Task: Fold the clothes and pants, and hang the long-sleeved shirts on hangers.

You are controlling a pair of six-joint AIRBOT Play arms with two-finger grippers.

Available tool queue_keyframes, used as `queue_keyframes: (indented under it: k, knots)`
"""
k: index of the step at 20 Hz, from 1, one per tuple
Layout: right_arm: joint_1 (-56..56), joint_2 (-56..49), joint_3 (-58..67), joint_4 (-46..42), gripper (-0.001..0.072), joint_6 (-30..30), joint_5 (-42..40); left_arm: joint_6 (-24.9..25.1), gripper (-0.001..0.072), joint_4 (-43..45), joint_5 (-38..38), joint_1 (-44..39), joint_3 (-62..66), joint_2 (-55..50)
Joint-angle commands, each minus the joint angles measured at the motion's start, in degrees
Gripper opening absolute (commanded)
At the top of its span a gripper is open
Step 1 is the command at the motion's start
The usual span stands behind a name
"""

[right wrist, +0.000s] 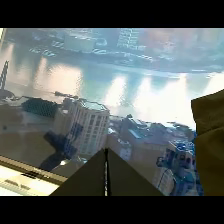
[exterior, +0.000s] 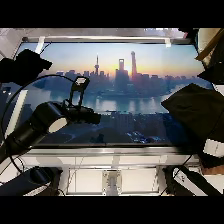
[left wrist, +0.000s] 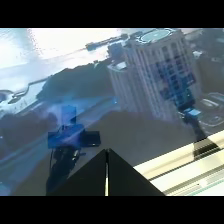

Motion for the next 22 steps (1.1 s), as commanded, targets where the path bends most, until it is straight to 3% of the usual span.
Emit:
queue_keyframes:
  k: [1, 12, 13, 15, 16, 19, 22]
  knots:
    - [0.07, 0.02, 0.0, 0.0, 0.0007, 0.02, 0.07, 0.0, 0.0019, 0.02, 0.0, 0.02, 0.02, -0.02]
    - [0.07, 0.0, 0.0, 0.0, 0.0007, 0.0, -0.72, -0.02, 0.0021, 1.77, 1.81, 0.02, -0.04, -0.46]
    - [0.07, 0.0, 0.0, 0.0, 0.0007, 0.0, -0.87, 0.0, 0.0084, 3.69, 1.95, 0.09, -0.02, -0.96]
    - [0.07, 0.02, 0.0, 0.07, 0.0007, 0.02, -0.74, -0.09, 0.0666, 14.19, 0.76, 1.55, -0.02, -1.6]
    - [0.07, 0.02, 0.0, 0.09, 0.0007, 0.04, -0.59, -1.33, 0.0712, 20.52, -1.33, 3.93, 0.07, -1.57]
    - [0.07, 0.0, 0.0, 0.07, 0.0007, 0.02, -1.01, -3.5, 0.0711, 33.83, -4.31, 18.29, 0.55, -1.6]
    - [0.07, -0.04, 0.0, 0.07, 0.0007, 0.02, -2.27, -3.45, 0.0706, 25.94, 6.12, 42.64, 2.38, -3.5]
